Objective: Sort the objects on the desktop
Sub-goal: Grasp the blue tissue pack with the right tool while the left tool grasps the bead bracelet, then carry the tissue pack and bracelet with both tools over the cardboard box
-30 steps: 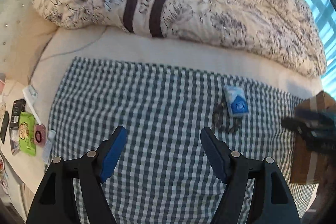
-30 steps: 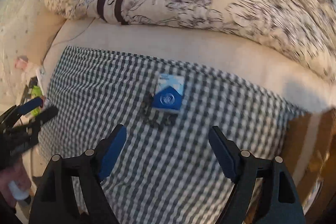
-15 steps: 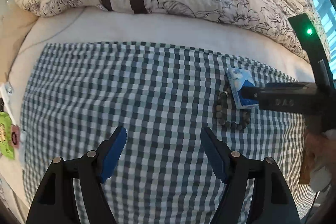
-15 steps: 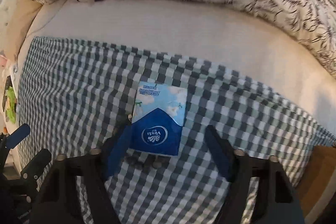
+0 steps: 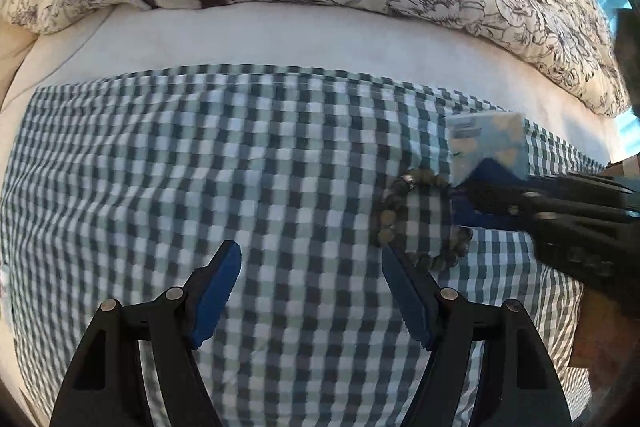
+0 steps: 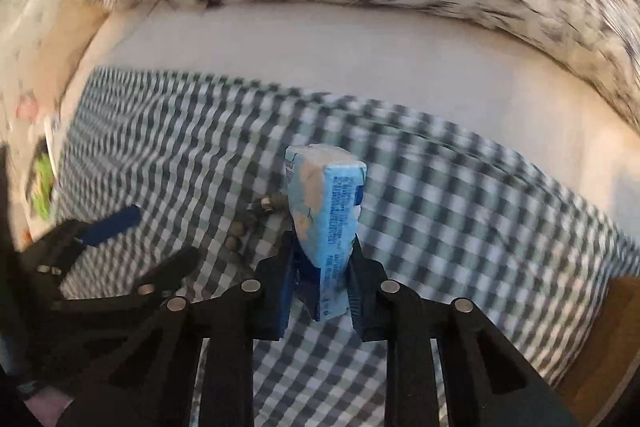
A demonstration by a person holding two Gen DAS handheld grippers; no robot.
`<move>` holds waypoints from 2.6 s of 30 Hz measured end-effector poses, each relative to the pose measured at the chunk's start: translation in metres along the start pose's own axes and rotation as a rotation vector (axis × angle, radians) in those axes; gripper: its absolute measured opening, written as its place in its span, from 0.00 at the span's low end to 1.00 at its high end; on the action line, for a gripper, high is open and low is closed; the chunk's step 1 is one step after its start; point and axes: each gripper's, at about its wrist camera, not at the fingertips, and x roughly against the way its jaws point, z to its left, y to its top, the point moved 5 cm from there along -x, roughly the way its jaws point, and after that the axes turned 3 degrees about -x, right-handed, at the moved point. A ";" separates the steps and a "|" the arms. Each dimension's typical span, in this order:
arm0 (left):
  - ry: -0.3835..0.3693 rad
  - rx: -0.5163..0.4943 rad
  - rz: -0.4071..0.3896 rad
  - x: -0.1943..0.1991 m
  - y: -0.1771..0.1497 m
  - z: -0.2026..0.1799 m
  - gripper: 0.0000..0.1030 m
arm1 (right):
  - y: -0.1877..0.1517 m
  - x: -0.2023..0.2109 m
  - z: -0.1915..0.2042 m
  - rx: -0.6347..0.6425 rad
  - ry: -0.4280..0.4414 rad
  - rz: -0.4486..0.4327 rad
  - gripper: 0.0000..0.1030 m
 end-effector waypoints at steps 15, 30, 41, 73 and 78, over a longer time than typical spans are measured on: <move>0.082 -0.192 -0.003 -0.037 0.016 -0.055 0.12 | -0.025 0.053 -0.068 -0.218 0.031 -0.074 0.20; 0.060 -0.156 -0.106 0.019 0.028 -0.078 0.10 | -0.037 0.034 -0.065 -0.203 0.013 -0.046 0.74; 0.088 -0.057 -0.166 0.079 0.014 -0.020 0.10 | -0.048 -0.031 -0.015 0.083 -0.140 0.134 0.56; -0.100 -0.179 -0.323 0.228 0.026 -0.157 0.10 | -0.135 0.315 -0.117 -0.318 -0.055 -0.411 0.44; -0.152 -0.255 -0.347 0.253 0.021 -0.206 0.10 | -0.166 0.343 -0.157 -0.402 -0.107 -0.435 0.45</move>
